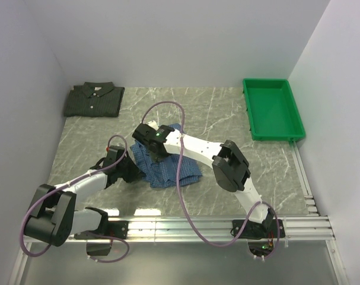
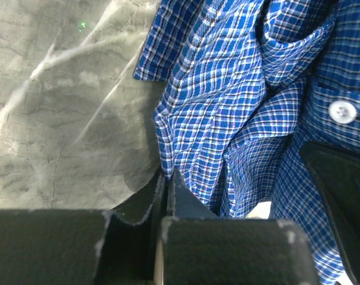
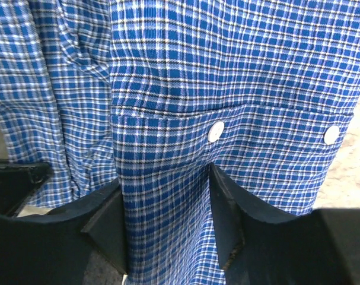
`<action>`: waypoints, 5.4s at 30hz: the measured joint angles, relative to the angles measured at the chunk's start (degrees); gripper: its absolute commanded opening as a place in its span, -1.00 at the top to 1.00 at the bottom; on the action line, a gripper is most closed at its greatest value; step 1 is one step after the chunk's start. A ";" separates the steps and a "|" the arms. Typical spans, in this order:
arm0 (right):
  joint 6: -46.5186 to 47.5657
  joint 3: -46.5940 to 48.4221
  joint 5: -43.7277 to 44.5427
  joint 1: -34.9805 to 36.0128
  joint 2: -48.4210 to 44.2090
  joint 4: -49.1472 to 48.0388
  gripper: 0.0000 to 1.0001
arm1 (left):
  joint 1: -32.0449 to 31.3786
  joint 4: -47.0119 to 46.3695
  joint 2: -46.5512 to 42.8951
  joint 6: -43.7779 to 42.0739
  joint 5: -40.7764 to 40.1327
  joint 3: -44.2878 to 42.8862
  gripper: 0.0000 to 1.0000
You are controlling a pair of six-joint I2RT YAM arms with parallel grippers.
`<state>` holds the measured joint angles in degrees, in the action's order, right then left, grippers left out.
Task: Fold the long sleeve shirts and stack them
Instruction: Fold the shirt
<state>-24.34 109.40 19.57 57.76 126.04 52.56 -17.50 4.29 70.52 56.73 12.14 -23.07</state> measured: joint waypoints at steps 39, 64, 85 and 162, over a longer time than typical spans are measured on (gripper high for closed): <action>-6.88 -5.07 -2.23 1.29 -1.05 -10.43 0.82 | 0.00 -1.75 -1.07 1.66 0.81 1.86 0.98; -6.05 -5.92 -1.88 1.97 -4.11 -12.74 1.00 | 0.00 -1.62 -1.31 1.46 0.94 1.97 0.97; -3.89 -13.42 -1.18 3.37 -11.91 -18.78 1.00 | 0.00 0.76 -2.45 1.44 0.22 1.88 0.99; -16.46 -51.71 -48.87 -23.26 -37.62 -55.43 -0.07 | -5.92 8.87 -0.94 4.02 -8.09 -21.18 0.02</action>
<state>-40.80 57.69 -29.30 34.50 88.42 -2.87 -23.42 13.17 69.58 60.75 4.05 -44.25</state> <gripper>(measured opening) 0.527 0.525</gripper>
